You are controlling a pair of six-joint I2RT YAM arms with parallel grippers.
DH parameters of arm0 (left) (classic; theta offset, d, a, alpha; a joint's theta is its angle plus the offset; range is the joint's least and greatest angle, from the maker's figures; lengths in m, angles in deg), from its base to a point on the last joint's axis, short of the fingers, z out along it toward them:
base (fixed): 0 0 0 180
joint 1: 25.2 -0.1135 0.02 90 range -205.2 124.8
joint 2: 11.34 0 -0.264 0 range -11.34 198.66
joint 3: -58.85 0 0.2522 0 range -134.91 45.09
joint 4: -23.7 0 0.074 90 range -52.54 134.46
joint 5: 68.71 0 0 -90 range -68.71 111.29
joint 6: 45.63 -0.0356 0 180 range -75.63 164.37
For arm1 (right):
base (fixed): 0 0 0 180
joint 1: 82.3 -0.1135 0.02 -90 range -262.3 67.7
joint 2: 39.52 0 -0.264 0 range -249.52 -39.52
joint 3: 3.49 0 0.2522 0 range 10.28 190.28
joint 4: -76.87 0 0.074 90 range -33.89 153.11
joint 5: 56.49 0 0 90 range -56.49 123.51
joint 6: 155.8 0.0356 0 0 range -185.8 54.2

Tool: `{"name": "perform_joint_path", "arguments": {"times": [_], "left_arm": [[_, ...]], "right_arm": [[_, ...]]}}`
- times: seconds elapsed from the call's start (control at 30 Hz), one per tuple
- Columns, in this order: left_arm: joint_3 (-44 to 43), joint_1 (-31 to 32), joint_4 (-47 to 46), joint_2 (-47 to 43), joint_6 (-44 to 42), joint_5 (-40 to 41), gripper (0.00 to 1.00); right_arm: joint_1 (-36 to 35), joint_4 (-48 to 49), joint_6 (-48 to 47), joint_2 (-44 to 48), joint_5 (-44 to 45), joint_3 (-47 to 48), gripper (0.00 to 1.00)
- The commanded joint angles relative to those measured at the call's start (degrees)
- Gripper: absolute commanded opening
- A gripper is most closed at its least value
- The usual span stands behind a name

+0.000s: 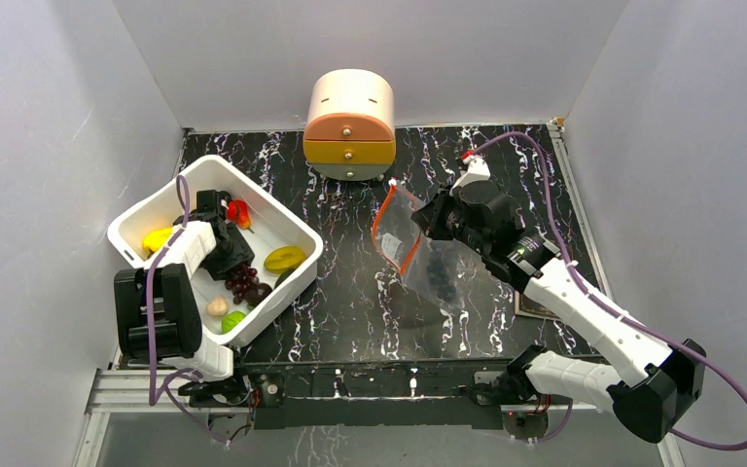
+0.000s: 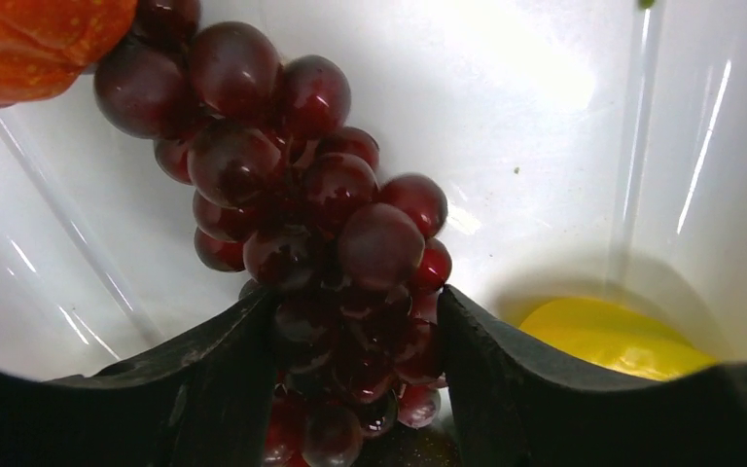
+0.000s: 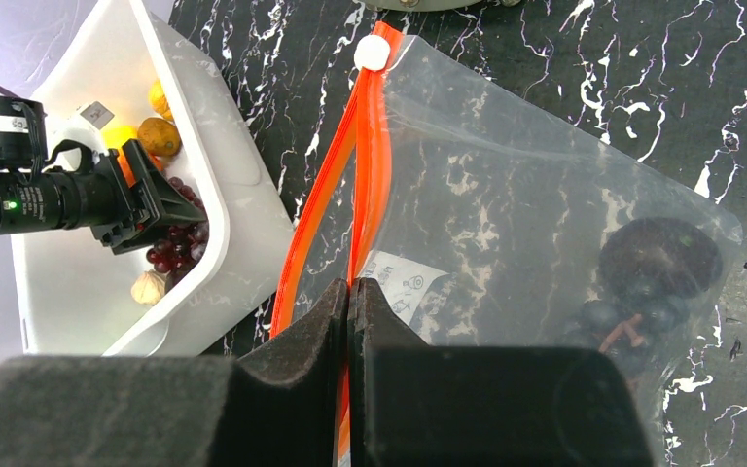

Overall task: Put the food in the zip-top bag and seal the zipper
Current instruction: Pick up the fake fruit from the bin.

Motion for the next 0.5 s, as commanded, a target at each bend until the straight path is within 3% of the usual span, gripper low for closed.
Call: {"name": "perform_joint_path", "arguments": {"times": [0.0, 0.07, 0.47], "left_arm": [[0.59, -0.15, -0.60, -2.41, -1.33, -2.83, 0.45], [0.89, -0.16, -0.66, -2.82, -1.46, -4.65, 0.35], [-3.25, -0.15, 4.07, -10.28, -3.48, -8.16, 0.18]], "right_arm": [[0.06, 2.82, 0.20, 1.47, 0.90, 2.38, 0.00], [0.09, 2.82, 0.33, 1.47, 0.69, 2.37, 0.00], [0.08, 3.00, 0.46, -0.27, -1.57, 3.90, 0.00]]}}
